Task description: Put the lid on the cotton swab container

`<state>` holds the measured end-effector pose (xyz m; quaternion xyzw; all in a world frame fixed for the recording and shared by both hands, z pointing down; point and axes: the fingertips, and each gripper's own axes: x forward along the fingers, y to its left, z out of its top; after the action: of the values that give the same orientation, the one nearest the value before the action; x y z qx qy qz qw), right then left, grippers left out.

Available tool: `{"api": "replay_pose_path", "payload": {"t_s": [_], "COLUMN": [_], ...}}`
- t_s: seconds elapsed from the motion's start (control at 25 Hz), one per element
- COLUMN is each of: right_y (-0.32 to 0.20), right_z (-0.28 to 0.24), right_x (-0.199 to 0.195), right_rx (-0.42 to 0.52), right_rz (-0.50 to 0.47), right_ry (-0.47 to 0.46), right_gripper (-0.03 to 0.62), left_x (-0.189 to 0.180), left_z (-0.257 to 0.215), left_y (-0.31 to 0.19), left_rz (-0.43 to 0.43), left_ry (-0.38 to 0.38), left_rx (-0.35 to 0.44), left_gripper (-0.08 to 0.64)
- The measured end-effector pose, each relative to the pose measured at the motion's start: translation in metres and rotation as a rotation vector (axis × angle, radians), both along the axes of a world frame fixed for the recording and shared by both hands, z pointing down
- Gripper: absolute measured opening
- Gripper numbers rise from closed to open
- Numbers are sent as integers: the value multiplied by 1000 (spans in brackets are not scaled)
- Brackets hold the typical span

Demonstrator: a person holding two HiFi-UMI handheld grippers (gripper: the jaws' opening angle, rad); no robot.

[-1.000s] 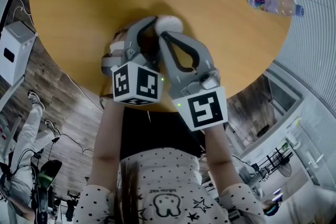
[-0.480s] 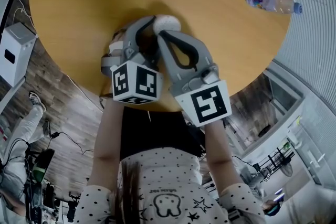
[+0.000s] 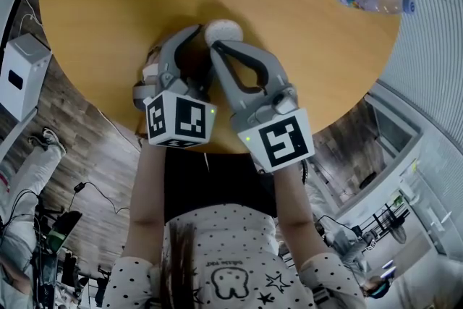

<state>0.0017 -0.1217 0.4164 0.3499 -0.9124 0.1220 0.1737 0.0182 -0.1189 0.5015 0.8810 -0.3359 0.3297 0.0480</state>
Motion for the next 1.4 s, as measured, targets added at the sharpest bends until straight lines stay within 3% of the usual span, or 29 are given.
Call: {"api": "replay_pose_path", "payload": {"t_s": [0.24,0.92,1.2,1.4], "right_y": [2,-1,-5,-1], "right_z": [-1,-14,-26,-35], "right_x": [-1,15,35,45], "right_rx": [4,47,93,98], "right_rz": [5,44,85,83], "right_ry": [-11,-64,-73,-102], "right_gripper": [6,8,8,6], "left_x": [-21,-28,-28,-26], "left_z": [-8,-42,-79,-103], "left_y": [13,25,25,27], "left_rz": [-66,-154,-240,-323], "left_ry": [18,50,105,173], "left_rx": [7,74,193,228], "left_gripper": [249,245,98,40]}}
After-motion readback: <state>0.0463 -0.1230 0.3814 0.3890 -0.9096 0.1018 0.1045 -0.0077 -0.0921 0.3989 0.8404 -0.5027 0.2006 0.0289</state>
